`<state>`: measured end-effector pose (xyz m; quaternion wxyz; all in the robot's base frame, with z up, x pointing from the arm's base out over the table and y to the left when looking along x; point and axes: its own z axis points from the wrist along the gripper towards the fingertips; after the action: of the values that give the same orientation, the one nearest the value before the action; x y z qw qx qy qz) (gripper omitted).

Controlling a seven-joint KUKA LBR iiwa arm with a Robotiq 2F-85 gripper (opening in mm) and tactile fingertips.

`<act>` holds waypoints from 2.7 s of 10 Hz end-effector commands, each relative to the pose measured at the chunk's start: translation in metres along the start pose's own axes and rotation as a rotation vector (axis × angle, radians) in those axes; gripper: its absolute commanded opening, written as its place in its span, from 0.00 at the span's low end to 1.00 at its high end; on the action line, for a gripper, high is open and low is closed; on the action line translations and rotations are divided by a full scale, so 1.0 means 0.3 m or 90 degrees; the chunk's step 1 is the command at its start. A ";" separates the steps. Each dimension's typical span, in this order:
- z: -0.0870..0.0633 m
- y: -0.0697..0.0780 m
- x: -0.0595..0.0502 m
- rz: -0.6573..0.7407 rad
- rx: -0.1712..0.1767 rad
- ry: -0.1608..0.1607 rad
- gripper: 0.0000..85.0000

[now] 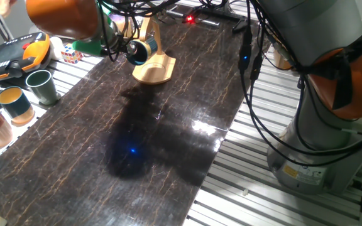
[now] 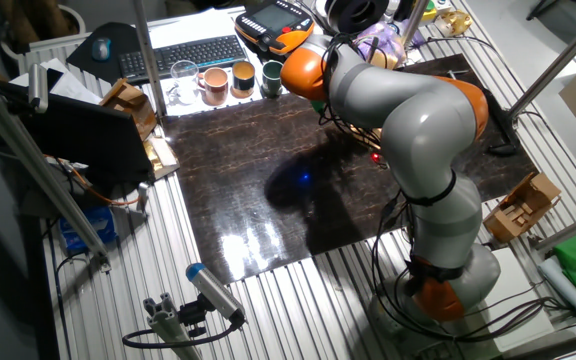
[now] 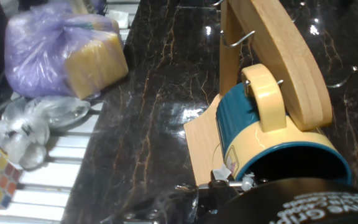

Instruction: Take the cup off the cup rack

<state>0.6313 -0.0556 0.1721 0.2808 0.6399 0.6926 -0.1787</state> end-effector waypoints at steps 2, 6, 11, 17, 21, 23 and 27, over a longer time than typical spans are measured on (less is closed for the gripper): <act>-0.002 0.002 0.000 0.028 -0.005 0.000 0.01; -0.009 0.008 0.002 0.050 -0.014 -0.004 0.01; -0.027 0.026 0.009 0.052 -0.012 -0.008 0.01; -0.027 0.032 -0.001 0.078 -0.022 -0.006 0.01; -0.034 0.035 -0.009 0.088 -0.026 -0.004 0.01; -0.041 0.042 -0.011 0.088 -0.025 -0.002 0.01; -0.045 0.049 -0.005 0.083 -0.024 -0.003 0.01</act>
<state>0.6438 -0.0469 0.1851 0.3055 0.6782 0.6517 -0.1485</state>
